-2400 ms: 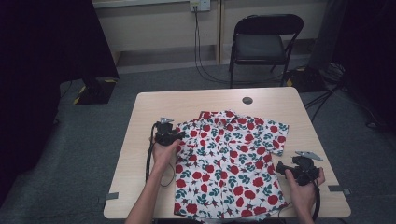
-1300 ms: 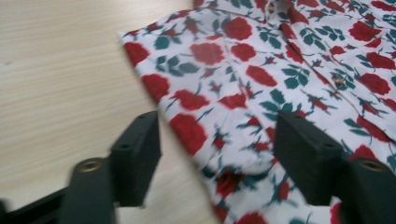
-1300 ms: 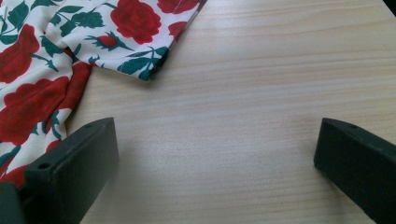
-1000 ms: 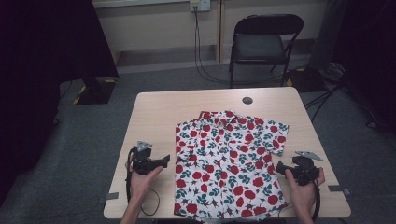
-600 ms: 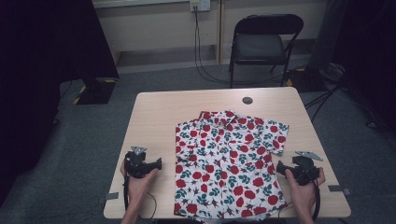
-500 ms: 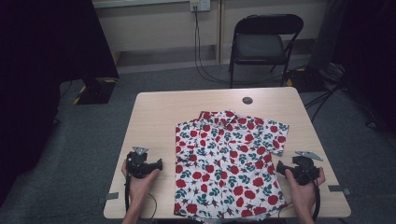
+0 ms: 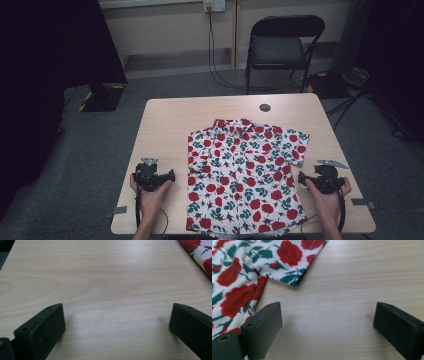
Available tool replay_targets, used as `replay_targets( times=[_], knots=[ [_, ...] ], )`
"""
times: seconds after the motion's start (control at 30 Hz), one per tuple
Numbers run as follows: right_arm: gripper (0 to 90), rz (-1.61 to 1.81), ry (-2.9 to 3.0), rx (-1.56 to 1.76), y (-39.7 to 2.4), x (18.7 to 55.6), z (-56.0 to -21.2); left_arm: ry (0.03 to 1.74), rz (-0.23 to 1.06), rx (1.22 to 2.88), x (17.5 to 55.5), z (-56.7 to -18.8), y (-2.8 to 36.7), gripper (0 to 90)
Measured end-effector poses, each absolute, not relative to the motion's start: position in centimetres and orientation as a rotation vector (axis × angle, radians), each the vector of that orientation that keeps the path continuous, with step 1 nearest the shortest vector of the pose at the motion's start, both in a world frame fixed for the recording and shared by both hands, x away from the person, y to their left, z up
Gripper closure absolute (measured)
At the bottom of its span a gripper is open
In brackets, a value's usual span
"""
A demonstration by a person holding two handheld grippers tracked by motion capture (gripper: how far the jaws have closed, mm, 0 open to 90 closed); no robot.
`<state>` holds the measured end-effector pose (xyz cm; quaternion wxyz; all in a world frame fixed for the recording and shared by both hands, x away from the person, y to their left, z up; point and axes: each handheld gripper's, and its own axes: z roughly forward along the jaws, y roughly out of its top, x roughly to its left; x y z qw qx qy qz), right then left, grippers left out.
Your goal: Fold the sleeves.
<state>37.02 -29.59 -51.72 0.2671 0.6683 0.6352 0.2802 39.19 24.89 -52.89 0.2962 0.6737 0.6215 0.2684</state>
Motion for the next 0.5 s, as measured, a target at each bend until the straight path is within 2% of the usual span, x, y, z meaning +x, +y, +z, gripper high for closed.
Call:
replay_targets(
  times=[0.03, 0.1, 0.5],
  knots=[
    [2.2, 0.763, 1.717, 1.809, -29.8, 37.1, -51.6, 1.654, 0.714, 1.79, 39.2, -52.9, 24.9, 0.0],
    [6.4, 0.787, 1.728, 1.801, -30.1, 37.2, -51.2, 1.654, 0.712, 1.79, 39.2, -52.9, 24.9, 0.0],
    [11.2, 0.878, 1.74, 1.716, -30.3, 39.6, -47.1, 1.655, 0.715, 1.79, 39.3, -52.9, 24.8, 0.0]
  ],
)
